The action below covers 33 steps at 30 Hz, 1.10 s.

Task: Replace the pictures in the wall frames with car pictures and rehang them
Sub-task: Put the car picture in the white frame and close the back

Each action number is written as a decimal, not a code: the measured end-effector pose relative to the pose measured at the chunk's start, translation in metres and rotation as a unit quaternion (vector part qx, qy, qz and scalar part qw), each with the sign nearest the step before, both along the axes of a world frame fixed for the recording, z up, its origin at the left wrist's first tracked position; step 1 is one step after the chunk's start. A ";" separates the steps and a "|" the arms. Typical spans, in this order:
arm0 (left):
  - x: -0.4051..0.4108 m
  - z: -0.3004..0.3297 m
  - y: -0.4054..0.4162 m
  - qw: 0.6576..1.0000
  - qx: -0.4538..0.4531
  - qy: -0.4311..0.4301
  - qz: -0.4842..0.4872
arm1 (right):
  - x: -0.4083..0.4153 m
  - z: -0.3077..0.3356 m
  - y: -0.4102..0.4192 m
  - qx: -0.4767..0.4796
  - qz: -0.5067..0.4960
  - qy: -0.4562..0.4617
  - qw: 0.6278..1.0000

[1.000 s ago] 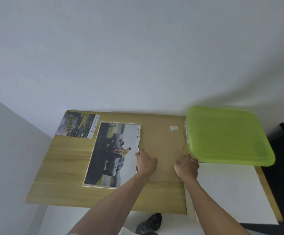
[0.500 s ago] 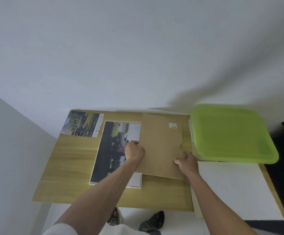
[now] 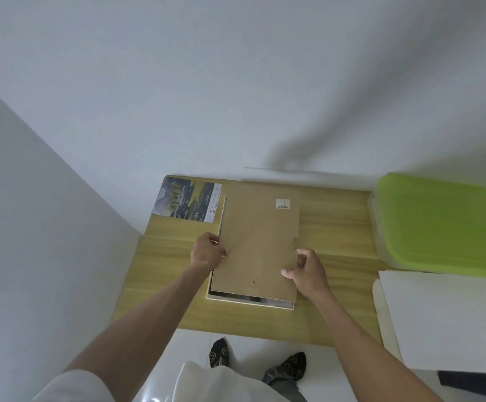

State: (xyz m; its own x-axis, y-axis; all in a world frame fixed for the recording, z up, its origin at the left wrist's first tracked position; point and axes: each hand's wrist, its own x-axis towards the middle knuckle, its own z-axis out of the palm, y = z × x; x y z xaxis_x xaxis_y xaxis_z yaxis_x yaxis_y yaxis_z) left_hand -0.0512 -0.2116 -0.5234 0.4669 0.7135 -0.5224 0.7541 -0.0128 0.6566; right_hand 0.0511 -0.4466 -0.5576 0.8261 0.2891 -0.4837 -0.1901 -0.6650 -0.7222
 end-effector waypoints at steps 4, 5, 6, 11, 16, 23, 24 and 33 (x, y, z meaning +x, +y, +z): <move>-0.020 -0.008 0.013 1.000 -0.015 -0.011 -0.016 | -0.017 -0.007 0.012 -0.019 -0.006 -0.006 1.000; -0.023 -0.010 0.016 1.000 -0.018 -0.013 -0.023 | -0.020 -0.008 0.013 -0.028 -0.010 -0.007 1.000; -0.025 -0.012 0.018 0.999 -0.019 -0.014 -0.030 | -0.021 -0.010 0.015 -0.032 -0.016 -0.009 0.999; -0.026 -0.024 0.025 0.997 -0.033 -0.033 -0.056 | -0.024 -0.012 0.015 -0.059 -0.041 -0.026 0.997; -0.026 -0.025 0.022 0.995 -0.020 -0.038 -0.091 | -0.026 -0.014 0.011 -0.080 -0.048 -0.036 0.995; -0.023 -0.029 0.022 0.991 0.015 0.008 -0.135 | -0.035 -0.013 0.013 -0.111 -0.014 -0.073 0.991; -0.023 -0.030 0.022 0.990 0.024 0.010 -0.141 | -0.038 -0.011 0.014 -0.114 -0.002 -0.082 0.990; -0.020 -0.026 0.026 0.980 0.032 0.010 -0.198 | -0.030 0.004 0.011 -0.125 0.117 -0.071 0.983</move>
State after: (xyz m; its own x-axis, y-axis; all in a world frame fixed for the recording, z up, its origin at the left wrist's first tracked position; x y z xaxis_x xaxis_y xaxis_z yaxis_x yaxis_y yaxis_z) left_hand -0.0711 -0.1852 -0.5496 0.7040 0.5103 -0.4940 0.6942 -0.3472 0.6305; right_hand 0.0211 -0.4352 -0.5534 0.8160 0.3654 -0.4479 0.0802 -0.8390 -0.5382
